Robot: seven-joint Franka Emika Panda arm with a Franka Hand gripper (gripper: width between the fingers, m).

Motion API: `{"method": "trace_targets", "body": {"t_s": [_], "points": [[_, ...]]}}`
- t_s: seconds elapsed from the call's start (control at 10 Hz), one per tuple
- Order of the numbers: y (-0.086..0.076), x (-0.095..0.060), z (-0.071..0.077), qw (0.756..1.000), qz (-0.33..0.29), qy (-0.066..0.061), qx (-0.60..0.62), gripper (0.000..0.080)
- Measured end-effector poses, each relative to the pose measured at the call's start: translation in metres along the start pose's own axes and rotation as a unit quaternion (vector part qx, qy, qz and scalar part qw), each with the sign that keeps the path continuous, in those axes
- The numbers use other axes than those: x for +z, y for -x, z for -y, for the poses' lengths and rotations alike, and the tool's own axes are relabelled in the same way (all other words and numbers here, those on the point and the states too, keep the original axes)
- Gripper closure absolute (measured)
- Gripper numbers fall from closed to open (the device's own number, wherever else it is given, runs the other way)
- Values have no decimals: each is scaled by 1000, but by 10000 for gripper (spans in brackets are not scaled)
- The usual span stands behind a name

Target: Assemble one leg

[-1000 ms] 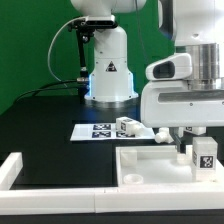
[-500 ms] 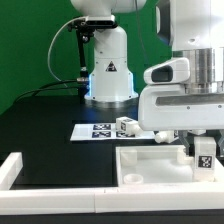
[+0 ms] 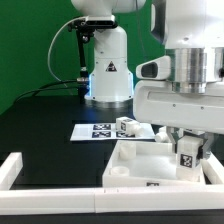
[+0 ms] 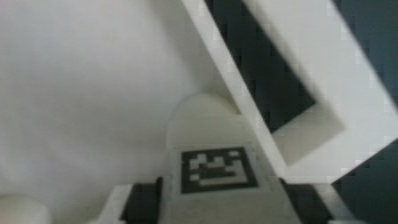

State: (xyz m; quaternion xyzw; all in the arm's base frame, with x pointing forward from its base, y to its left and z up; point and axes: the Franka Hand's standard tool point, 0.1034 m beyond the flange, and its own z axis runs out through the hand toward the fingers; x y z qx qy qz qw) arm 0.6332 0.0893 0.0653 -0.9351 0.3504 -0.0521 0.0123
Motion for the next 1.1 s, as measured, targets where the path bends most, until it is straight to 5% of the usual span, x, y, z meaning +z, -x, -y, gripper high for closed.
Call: {"method": "trace_targets", "body": {"t_s": [0.4,0.5,0.6,0.9,1.1], "points": [[-2,0,-3,1000,-1,2,6,512],[-3,-1,-3,1000,-2,1,4,443],[-6,-10,1,1000,-5,-6,-12,247],[-15,-50,6,999,-7,-27,-39,159],[-14,-46,4,999,-7,-24,-40,151]]}}
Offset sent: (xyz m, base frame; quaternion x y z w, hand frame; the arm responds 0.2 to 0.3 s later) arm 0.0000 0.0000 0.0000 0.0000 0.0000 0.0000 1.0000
